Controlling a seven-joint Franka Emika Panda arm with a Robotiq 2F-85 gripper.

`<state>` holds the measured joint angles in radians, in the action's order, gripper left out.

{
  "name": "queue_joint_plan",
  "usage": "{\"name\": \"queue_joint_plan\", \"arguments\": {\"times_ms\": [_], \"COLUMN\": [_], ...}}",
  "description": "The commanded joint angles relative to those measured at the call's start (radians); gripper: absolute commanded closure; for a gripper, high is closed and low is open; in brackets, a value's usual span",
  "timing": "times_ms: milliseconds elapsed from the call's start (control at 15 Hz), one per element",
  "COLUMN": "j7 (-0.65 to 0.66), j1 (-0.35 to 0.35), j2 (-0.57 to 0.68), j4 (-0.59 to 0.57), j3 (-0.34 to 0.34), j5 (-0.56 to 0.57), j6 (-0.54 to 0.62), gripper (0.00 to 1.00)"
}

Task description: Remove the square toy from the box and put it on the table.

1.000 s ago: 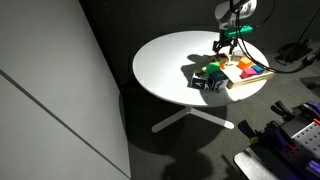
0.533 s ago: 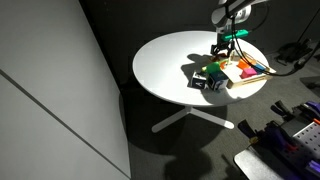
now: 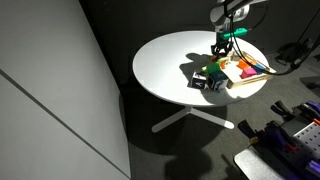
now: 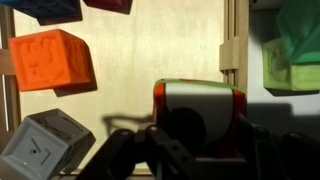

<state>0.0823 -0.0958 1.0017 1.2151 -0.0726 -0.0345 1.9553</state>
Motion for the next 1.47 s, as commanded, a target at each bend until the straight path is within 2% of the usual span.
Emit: {"name": "queue_joint_plan", "arguments": {"times_ms": [0, 200, 467, 1000, 1400], "j7": [0.029, 0.050, 0.092, 0.109, 0.079], "j1": [0.000, 0.007, 0.020, 0.049, 0.051], "j2": [-0.011, -0.037, -0.082, -0.158, -0.137], "j4": [-0.031, -0.018, 0.008, 0.051, 0.065], "j3": [0.005, 0.003, 0.004, 0.024, 0.054], "j5": [-0.012, -0.013, -0.017, -0.030, -0.051], "j6": [-0.040, -0.034, -0.006, 0.058, 0.134], "gripper": [0.63, 0.77, 0.84, 0.89, 0.89]}}
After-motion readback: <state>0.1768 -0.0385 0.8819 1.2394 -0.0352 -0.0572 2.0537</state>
